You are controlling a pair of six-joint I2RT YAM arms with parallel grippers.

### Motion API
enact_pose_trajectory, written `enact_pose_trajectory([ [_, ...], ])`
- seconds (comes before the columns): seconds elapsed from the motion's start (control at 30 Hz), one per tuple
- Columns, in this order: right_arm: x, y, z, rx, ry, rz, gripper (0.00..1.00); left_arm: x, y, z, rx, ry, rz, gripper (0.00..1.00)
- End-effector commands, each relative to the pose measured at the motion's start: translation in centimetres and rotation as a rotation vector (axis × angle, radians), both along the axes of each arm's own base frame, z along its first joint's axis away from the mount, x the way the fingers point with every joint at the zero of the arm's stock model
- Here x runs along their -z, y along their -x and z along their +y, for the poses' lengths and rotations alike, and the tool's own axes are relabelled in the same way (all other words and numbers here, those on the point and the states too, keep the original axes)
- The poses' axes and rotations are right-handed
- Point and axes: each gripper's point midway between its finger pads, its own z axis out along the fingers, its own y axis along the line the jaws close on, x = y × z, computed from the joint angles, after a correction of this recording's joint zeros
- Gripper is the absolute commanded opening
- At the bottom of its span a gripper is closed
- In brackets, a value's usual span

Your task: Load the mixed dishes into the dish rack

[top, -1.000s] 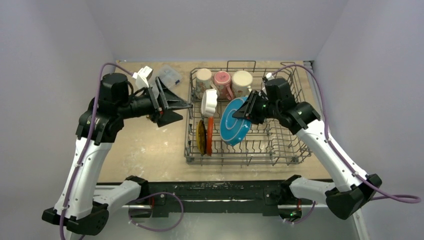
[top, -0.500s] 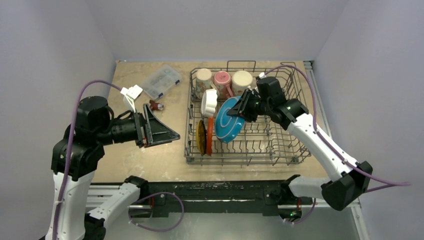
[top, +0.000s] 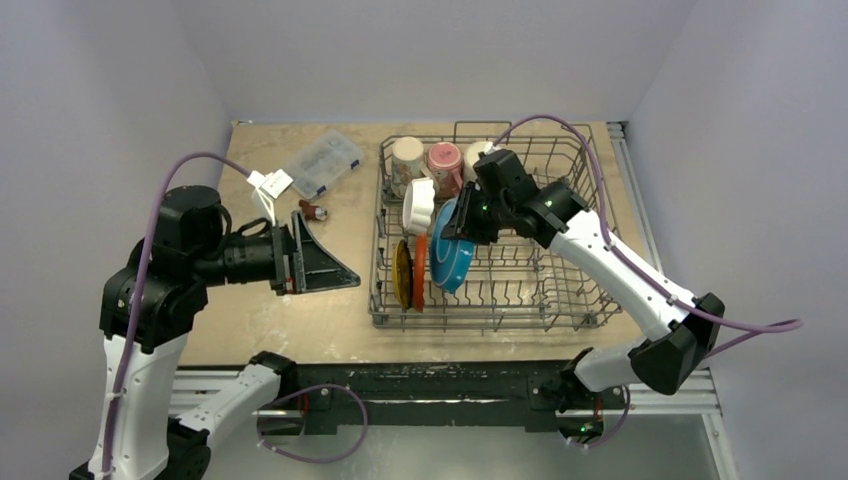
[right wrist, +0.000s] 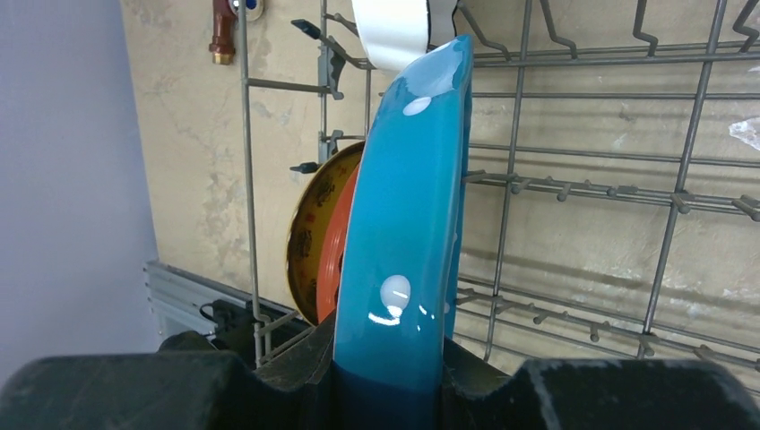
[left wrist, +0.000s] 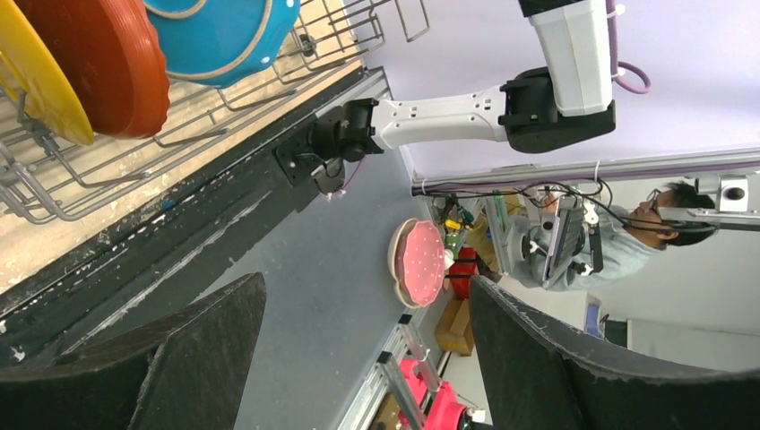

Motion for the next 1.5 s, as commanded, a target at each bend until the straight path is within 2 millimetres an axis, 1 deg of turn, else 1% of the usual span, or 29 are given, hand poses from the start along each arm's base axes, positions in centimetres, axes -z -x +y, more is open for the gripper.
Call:
enact_pose_trajectory([
  [0.0, -4.8, -1.3, -0.1, 0.009, 0.000, -0.165, 0.00, -0.2, 0.0, -0.3, 0.035, -0.001, -0.021, 0.82],
  [0.07, -4.4, -0.6, 0.6, 0.004, 0.000, -0.159, 0.00, 0.2, -0.1, -0.4, 0.035, -0.001, -0.004, 0.82],
  [0.2, -2.9, 0.5, 1.2, 0.026, -0.002, -0.145, 0.00, 0.3, -0.1, -0.4, 0.031, 0.004, 0.004, 0.82],
  [0.27, -2.1, 0.6, 1.0, 0.045, 0.002, -0.142, 0.00, 0.1, -0.1, -0.4, 0.028, 0.005, -0.002, 0.82],
  [0.37, -1.3, 0.3, 0.7, 0.055, 0.033, -0.147, 0.00, 0.3, -0.2, -0.4, 0.027, 0.002, 0.006, 0.82],
  [0.57, 0.0, 0.5, 1.1, 0.037, 0.076, -0.132, 0.00, 0.4, -0.2, -0.4, 0.021, 0.011, 0.018, 0.82],
  [0.67, 1.2, 0.6, 0.9, 0.048, 0.098, -0.110, 0.01, 0.5, -0.1, -0.4, 0.020, 0.012, 0.021, 0.82],
  [0.8, 2.3, 1.0, 0.1, 0.085, 0.121, -0.077, 0.10, 0.0, -0.2, -0.4, 0.012, 0.020, 0.010, 0.82],
  [0.87, 2.9, 1.3, -0.3, 0.099, 0.133, -0.059, 0.18, 0.2, -0.2, -0.4, 0.013, 0.020, 0.008, 0.82],
  [0.97, 3.3, 1.8, 0.2, 0.084, 0.084, -0.049, 0.28, 0.5, -0.2, -0.5, 0.015, 0.023, 0.022, 0.82],
  [1.07, 3.2, 2.1, 0.6, 0.074, 0.056, -0.044, 0.37, 0.0, -0.3, -0.5, 0.013, 0.028, 0.009, 0.81],
  [1.17, 3.2, 1.6, 0.3, 0.071, 0.099, -0.058, 0.42, -0.1, -0.4, -0.5, 0.015, 0.024, -0.001, 0.82],
  [1.27, 3.2, 1.6, 0.7, 0.036, 0.115, -0.052, 0.45, 0.5, -0.5, -0.7, 0.023, 0.026, 0.021, 0.81],
  [1.33, 2.7, 1.5, 1.0, 0.030, 0.101, -0.060, 0.46, 0.5, -0.5, -0.8, 0.026, 0.032, 0.024, 0.81],
  [1.47, 1.2, 1.4, 1.5, 0.012, 0.070, -0.082, 0.48, 0.0, -0.4, -0.6, 0.026, 0.024, -0.001, 0.81],
])
